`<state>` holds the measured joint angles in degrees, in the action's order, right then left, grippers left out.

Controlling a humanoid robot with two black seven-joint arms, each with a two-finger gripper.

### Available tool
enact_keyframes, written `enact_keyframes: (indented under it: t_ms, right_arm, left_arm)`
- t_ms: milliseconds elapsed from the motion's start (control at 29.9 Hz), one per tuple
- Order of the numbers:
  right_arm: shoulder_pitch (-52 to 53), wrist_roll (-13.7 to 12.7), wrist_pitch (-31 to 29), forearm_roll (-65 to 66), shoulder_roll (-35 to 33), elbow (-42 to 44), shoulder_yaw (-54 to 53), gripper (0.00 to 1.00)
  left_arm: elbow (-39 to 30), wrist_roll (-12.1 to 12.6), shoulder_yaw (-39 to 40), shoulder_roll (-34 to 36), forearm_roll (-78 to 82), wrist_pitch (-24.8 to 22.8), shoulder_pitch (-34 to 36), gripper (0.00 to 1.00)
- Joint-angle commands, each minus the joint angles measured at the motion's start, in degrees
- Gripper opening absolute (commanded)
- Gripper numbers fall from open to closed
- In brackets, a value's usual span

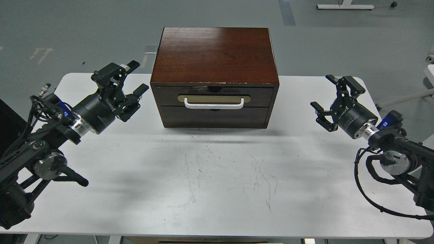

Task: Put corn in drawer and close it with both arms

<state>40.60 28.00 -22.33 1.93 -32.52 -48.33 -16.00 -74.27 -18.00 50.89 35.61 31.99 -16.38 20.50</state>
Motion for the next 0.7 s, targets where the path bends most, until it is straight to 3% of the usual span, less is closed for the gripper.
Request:
enact_keyframes:
  t_ms: [0, 234, 668]
  right_arm:
    - [-0.08, 0.0, 0.01, 0.0, 0.0, -0.01, 0.0, 1.0]
    - [-0.44, 0.0, 0.01, 0.09, 0.35, 0.08, 0.09, 1.0]
    - [-0.44, 0.0, -0.17, -0.09, 1.59, -0.36, -0.61, 1.0]
  left_arm:
    - [2.9, 0.07, 0.0, 0.08, -3.5, -0.49, -1.69, 1.0]
    - [3.87, 0.15, 4.47, -1.24, -3.95, -0.84, -6.96, 1.0]
    - [3.87, 0.59, 5.36, -2.73, -3.95, -3.31, -7.67, 1.0]
